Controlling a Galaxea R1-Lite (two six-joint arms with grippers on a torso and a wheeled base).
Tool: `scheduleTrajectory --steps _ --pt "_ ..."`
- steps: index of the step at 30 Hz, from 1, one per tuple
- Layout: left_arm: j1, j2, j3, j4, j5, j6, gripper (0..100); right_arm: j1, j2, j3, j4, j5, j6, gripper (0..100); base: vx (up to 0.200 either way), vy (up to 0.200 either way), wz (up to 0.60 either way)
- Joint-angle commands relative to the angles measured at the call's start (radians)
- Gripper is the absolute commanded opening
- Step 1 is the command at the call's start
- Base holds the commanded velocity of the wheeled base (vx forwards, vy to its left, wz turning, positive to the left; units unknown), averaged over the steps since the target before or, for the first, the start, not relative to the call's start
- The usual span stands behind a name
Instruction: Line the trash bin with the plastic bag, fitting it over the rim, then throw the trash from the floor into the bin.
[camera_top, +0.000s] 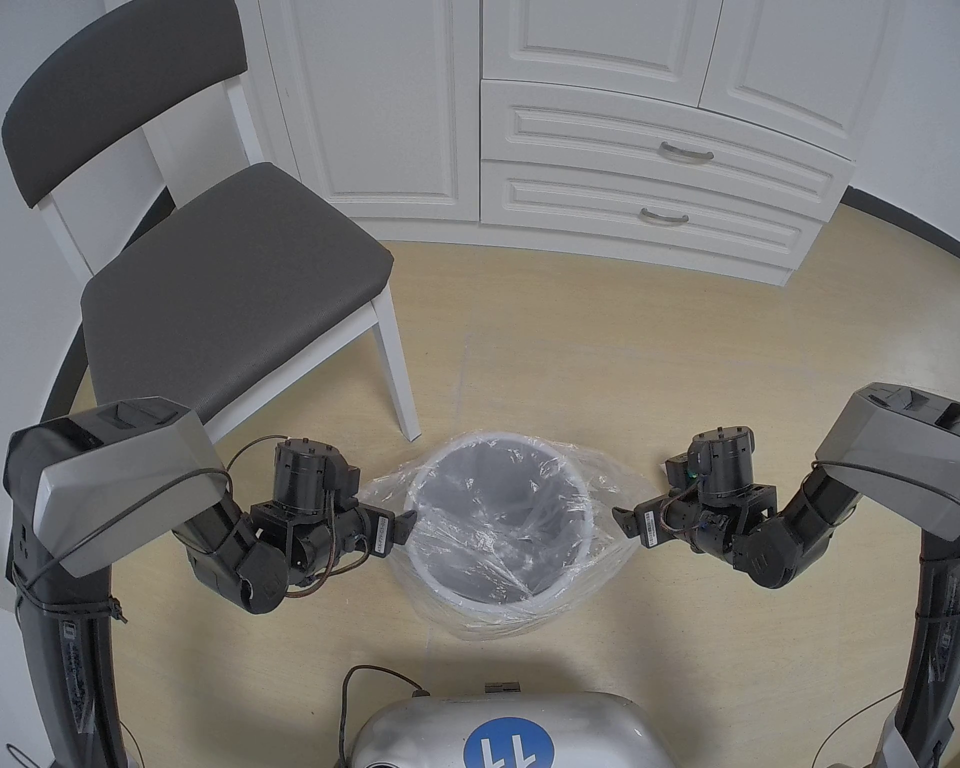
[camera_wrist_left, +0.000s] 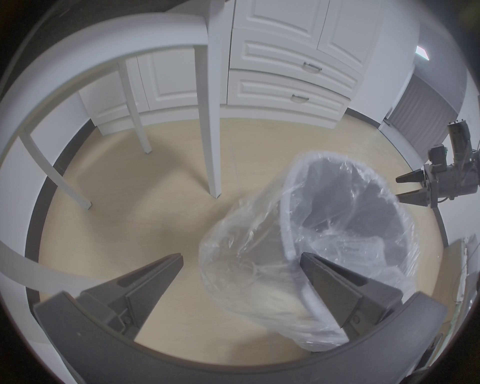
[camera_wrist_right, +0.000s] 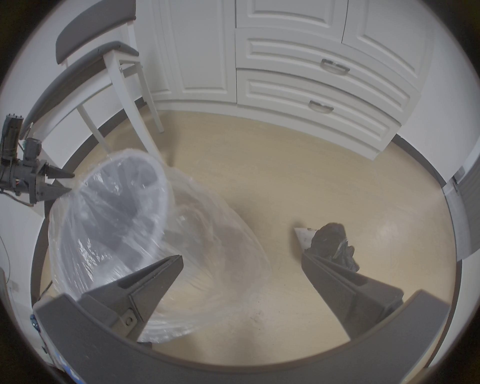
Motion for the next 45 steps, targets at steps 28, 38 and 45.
scheduleTrajectory --steps 28,38,45 --pt "0.053 -0.064 0.025 0.021 -0.005 0.02 100 0.016 0.015 0.034 -0.004 0.008 -0.012 100 0.0 0.0 0.0" --pt "0.062 0.036 0.004 0.008 -0.009 0.035 100 0.036 0.118 0.011 -0.004 0.009 -0.028 100 0.0 0.0 0.0" --pt "0.068 0.108 -0.036 0.006 -0.009 0.031 100 0.041 0.202 -0.027 -0.005 0.011 -0.028 100 0.0 0.0 0.0"
